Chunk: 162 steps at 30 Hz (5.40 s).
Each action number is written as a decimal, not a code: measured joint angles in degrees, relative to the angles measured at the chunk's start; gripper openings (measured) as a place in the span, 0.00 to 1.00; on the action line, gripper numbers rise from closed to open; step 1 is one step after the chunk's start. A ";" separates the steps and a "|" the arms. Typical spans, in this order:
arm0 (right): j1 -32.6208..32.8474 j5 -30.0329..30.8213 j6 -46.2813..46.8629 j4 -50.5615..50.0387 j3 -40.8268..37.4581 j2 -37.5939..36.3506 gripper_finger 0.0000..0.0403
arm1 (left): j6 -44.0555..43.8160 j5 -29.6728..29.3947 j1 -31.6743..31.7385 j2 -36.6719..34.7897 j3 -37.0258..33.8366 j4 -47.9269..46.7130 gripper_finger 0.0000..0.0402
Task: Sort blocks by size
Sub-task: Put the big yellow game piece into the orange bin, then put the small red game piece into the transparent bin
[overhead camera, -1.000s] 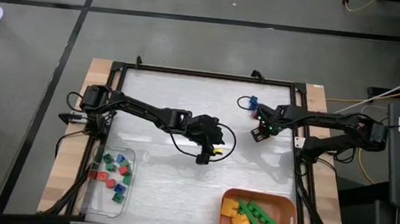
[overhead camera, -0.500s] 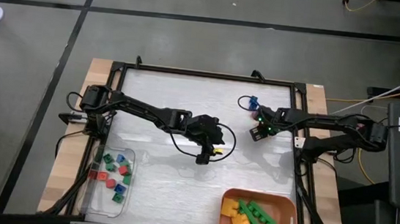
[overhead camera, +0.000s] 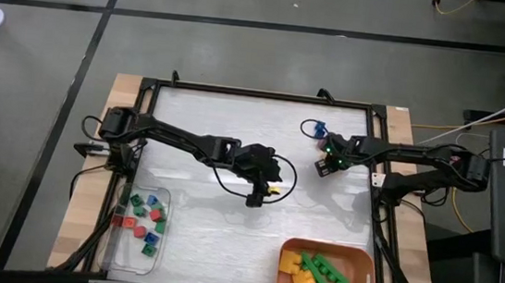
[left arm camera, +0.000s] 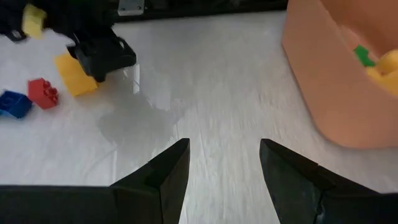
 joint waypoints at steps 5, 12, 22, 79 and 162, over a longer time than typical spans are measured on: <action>0.04 -4.46 -1.41 3.82 0.00 0.07 0.26 | 0.00 -0.14 0.07 -4.30 0.02 -3.94 0.45; 0.07 -17.33 -3.10 18.94 -0.15 0.22 0.24 | -1.09 -2.04 0.09 -12.84 0.04 -15.31 0.45; 7.23 -24.50 -2.96 44.18 -0.11 0.17 0.24 | -10.29 -10.63 0.06 -27.16 0.04 -32.06 0.45; 55.59 8.81 -7.90 28.38 10.81 -5.36 0.24 | -16.24 -10.62 -7.24 2.30 -8.28 36.70 0.45; -12.46 1.00 -69.27 5.09 10.80 12.33 0.49 | -7.23 -2.54 6.45 -6.52 -8.22 3.07 0.45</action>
